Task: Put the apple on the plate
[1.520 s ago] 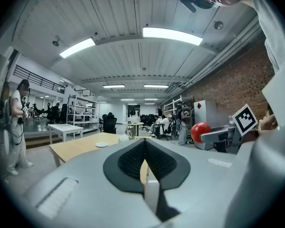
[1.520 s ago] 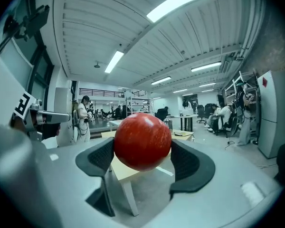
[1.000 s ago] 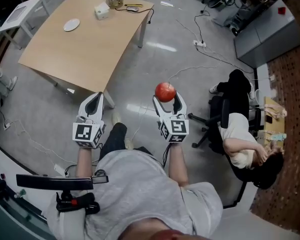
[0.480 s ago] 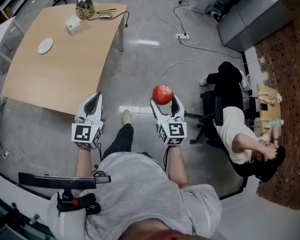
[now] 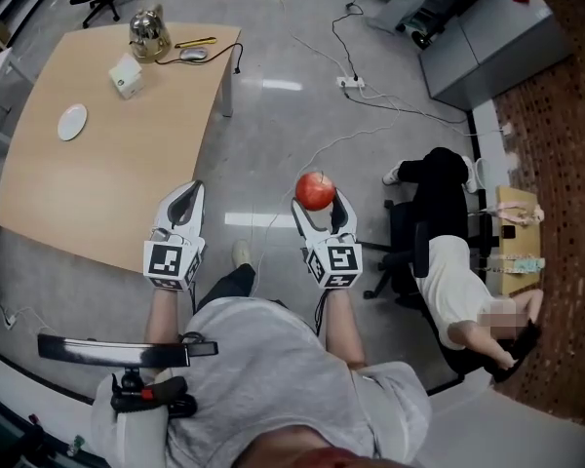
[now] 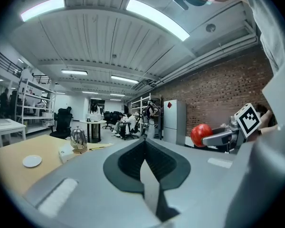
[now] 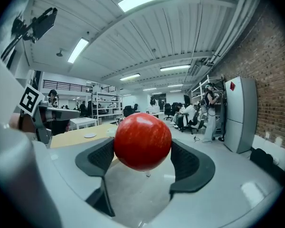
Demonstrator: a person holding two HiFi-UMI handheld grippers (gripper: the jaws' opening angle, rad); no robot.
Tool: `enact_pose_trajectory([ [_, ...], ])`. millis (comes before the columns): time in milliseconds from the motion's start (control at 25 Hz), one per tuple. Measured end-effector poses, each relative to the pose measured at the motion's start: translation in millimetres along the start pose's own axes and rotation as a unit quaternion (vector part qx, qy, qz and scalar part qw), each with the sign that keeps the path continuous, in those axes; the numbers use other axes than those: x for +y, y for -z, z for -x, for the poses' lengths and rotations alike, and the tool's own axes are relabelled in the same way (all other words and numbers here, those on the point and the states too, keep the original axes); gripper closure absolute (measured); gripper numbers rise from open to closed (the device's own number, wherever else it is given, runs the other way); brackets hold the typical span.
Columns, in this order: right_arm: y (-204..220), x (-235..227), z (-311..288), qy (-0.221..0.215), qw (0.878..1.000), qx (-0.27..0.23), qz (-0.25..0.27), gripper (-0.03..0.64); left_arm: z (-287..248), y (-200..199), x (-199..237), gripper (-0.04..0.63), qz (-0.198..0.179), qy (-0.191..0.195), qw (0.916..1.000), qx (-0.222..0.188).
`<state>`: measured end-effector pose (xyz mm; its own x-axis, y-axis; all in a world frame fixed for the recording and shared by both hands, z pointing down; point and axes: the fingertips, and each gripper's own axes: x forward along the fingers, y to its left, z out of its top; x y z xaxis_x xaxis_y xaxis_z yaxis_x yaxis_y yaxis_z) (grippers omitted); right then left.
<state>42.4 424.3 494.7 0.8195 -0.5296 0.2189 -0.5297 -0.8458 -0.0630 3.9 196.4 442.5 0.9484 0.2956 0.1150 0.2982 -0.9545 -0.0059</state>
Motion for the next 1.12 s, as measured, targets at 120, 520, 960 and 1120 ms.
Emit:
enact_pose_trajectory([
  [120,-5.1,-6.6,-36.6,-0.003,1.0,0.006,0.004,0.239,-29.2,1.4,22.8,0.577,-0.014,-0.008,0.9998,0.011],
  [520,-35.2,0.3,-116.4,-0.03,0.999,-0.004,0.016,0.239,-68.9,-10.2,76.6,0.577,-0.009,-0.029,0.9995,-0.004],
  [960,-55.4,55.7,-183.3,-0.121,0.992,-0.011,0.045,0.239,-32.4,-11.0,150.8,0.577,0.001,-0.129,0.9911,-0.033],
  [1120,-72.5,76.9,-205.6,-0.175,0.983,-0.014,0.06,0.239,-2.6,-18.3,168.1,0.577,0.005,-0.196,0.9798,-0.037],
])
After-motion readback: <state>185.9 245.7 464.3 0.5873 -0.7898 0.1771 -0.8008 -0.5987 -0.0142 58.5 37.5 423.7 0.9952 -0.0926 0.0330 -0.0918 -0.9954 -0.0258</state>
